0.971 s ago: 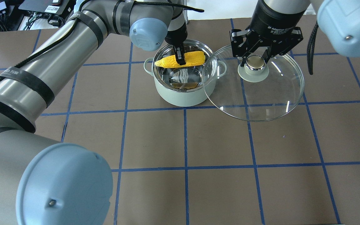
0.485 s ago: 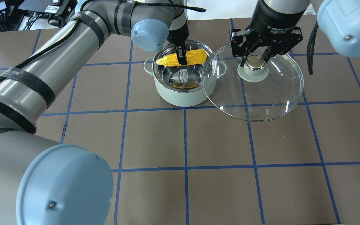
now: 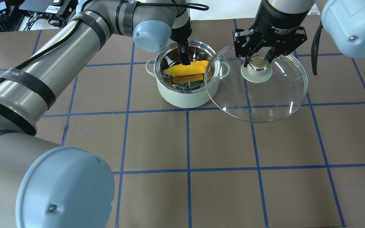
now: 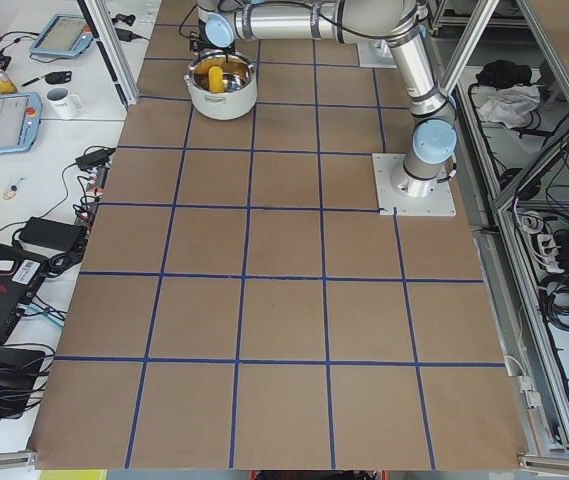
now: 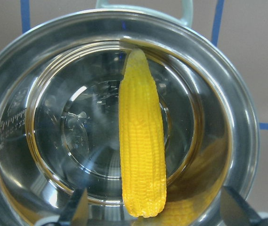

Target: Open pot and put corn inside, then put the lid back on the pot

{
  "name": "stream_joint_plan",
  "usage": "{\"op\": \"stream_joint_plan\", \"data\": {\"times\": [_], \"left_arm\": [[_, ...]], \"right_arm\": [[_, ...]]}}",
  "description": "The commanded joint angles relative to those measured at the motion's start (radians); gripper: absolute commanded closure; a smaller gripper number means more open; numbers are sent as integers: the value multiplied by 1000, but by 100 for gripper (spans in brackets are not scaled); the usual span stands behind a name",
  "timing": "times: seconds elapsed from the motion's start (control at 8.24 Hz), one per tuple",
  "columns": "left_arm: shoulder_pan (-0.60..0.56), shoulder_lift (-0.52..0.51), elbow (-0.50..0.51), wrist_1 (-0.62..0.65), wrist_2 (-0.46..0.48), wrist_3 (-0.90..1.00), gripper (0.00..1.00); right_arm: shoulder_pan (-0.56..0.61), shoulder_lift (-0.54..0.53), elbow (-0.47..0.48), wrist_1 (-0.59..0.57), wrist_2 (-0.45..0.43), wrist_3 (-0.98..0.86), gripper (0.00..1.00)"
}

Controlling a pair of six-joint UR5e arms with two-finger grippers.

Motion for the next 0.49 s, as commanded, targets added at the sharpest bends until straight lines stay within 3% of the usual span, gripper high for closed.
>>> {"op": "stream_joint_plan", "data": {"times": [0.0,0.36], "left_arm": [[2,23,-2,-2,0,92,0],[15,117,-11,-13,-11,510,0]], "right_arm": [[0,0,-1,-3,0,-1,88],[-23,0,-1,-6,9,-1,88]]}}
